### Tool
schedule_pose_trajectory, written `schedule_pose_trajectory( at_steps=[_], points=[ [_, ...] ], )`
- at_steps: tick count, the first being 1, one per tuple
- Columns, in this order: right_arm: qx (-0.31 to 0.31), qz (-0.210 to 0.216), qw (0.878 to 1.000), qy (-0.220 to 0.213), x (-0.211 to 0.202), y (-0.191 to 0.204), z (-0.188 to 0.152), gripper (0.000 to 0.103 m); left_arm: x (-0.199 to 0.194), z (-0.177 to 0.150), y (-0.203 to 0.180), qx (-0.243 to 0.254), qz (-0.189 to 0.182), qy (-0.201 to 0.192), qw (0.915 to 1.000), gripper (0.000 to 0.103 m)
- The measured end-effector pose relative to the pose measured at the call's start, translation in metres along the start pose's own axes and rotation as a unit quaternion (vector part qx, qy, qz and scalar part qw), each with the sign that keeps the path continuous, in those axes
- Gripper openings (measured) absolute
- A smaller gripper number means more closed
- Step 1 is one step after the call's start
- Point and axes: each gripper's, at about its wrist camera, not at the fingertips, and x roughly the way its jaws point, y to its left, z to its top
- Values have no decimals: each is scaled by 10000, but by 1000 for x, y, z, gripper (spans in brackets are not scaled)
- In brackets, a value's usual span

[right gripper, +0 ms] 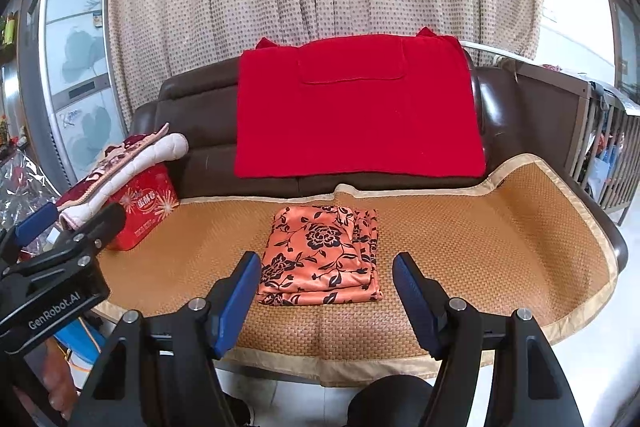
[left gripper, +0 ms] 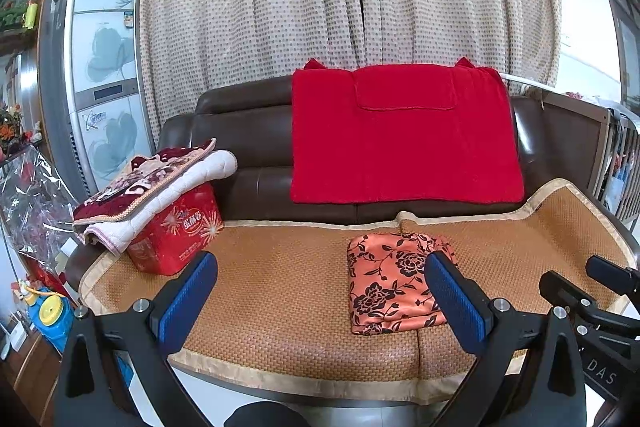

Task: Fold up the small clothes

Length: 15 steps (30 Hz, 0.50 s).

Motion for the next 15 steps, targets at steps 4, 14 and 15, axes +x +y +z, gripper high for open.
schedule_pose_trajectory(
  at_steps=[4, 14, 15],
  points=[
    [-9, -2, 10000, 48, 5, 2, 2, 72, 6, 2, 2, -32, 5, 34, 10000, 103],
    [-33, 1, 9996, 268, 43, 9, 16, 72, 43, 6, 9, -111, 35, 270, 9996, 103],
    [-34, 0, 9996, 294, 47, 10, 17, 72, 48, 6, 9, -108, 42, 296, 9995, 103]
  ],
)
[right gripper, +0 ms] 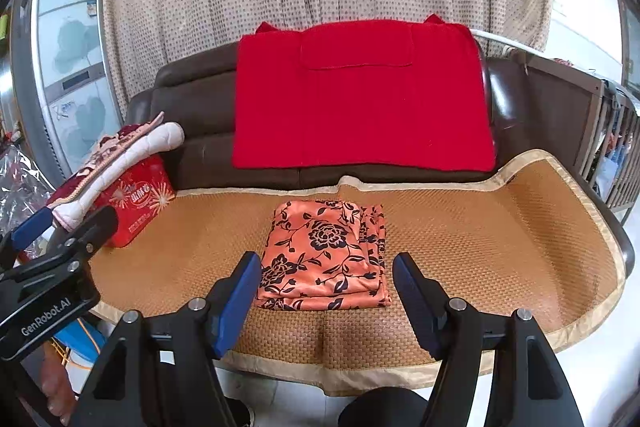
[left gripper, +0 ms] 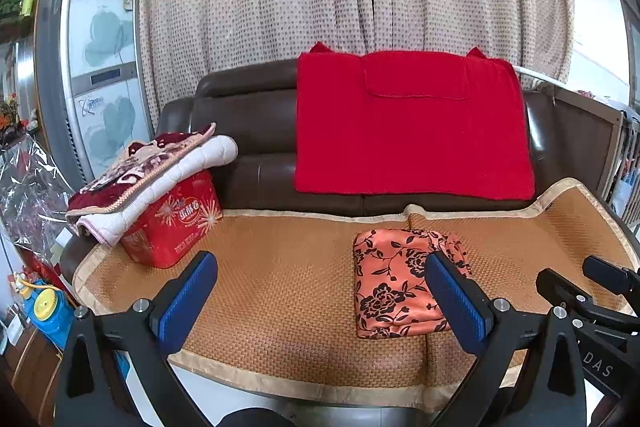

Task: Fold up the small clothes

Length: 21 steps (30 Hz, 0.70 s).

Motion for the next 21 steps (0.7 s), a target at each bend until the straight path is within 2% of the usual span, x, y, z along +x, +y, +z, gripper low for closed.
schedule_pose_trajectory(
  at_steps=[15, 21],
  points=[
    [67, -27, 9987, 504, 80, 7, 14, 72, 83, 1, 8, -100, 40, 561, 9984, 103],
    [115, -91, 9979, 629, 114, 4, 17, 72, 113, -1, 9, -84, -50, 514, 9986, 103]
  ],
)
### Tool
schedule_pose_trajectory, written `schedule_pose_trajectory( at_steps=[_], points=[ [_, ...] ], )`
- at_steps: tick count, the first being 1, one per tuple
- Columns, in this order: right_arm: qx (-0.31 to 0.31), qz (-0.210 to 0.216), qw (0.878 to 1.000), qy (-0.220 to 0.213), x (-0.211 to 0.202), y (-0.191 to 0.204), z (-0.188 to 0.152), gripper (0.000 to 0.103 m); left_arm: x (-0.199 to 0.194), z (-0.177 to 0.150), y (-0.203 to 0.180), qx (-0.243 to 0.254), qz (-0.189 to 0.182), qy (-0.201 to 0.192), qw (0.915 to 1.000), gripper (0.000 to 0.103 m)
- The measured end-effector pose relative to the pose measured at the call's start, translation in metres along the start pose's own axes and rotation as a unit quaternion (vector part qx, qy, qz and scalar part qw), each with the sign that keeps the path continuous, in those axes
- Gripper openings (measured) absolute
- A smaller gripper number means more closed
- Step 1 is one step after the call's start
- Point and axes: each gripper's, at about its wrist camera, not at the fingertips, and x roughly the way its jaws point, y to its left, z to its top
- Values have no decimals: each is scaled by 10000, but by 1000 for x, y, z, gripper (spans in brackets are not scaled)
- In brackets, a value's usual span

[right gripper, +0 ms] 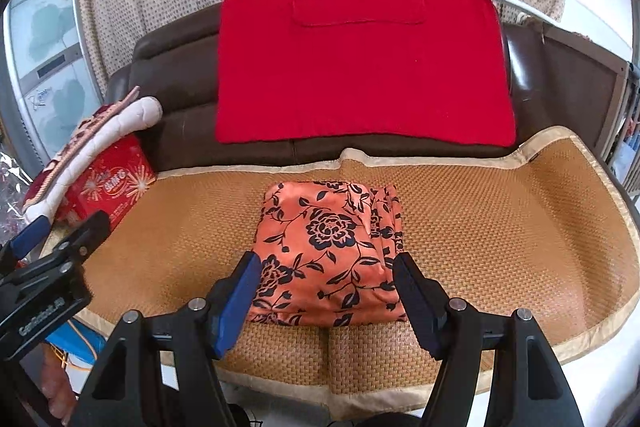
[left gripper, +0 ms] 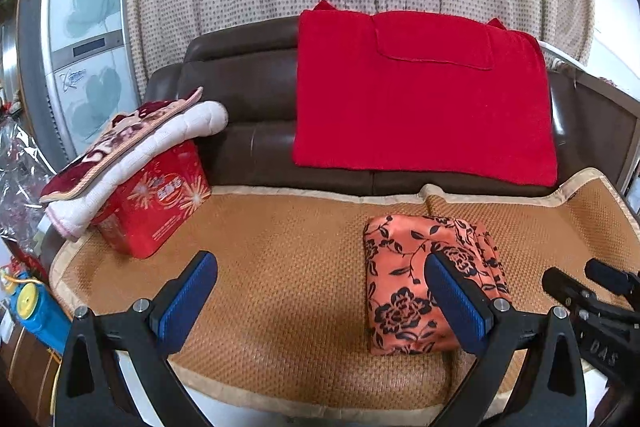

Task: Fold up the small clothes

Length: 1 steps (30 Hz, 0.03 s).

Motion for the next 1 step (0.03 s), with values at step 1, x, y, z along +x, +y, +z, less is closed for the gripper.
schedule_pose_trajectory(
  at_steps=[1],
  points=[
    [5, -49, 10000, -26, 8, -4, 3, 72, 11, 1, 3, -26, -85, 42, 10000, 103]
  ],
)
